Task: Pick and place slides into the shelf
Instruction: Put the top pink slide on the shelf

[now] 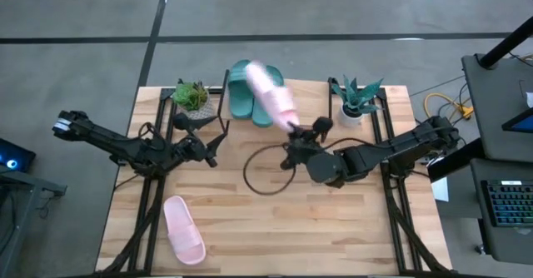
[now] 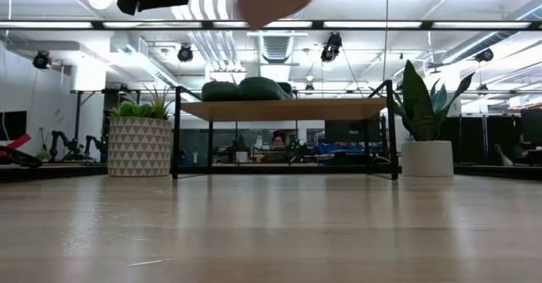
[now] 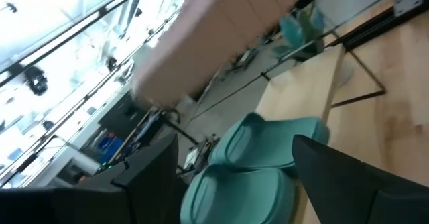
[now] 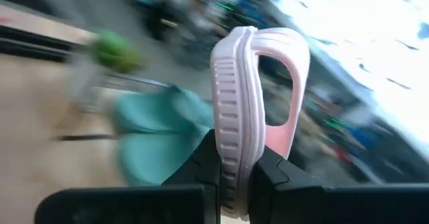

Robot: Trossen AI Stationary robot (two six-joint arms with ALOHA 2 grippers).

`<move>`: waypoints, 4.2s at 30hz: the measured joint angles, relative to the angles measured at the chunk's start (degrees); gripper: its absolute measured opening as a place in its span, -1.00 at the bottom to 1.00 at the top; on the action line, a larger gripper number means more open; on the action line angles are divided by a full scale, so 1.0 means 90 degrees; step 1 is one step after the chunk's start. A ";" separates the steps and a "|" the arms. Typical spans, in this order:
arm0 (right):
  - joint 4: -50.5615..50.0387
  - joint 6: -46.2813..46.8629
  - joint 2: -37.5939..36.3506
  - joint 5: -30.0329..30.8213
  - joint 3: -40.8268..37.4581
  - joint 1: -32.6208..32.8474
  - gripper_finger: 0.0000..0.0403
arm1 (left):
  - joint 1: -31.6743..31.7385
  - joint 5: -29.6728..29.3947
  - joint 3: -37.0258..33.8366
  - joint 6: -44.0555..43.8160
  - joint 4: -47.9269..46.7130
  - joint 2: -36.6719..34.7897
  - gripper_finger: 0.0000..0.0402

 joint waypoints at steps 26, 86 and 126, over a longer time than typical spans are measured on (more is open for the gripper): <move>-0.4018 0.3981 0.0468 0.0861 -0.0522 -0.0166 -0.88 | 0.0002 -0.0573 -0.0092 -0.0007 0.0002 -0.0017 0.38; -0.4806 0.2777 0.0260 -0.0360 0.0525 0.0680 -0.90 | 0.2722 0.3956 0.3560 0.1384 -0.1860 0.3824 -0.33; -0.4720 0.1569 0.0127 -0.1317 0.1179 0.0901 -0.31 | 0.2381 0.4531 0.3196 0.2521 -0.1390 0.3695 -0.76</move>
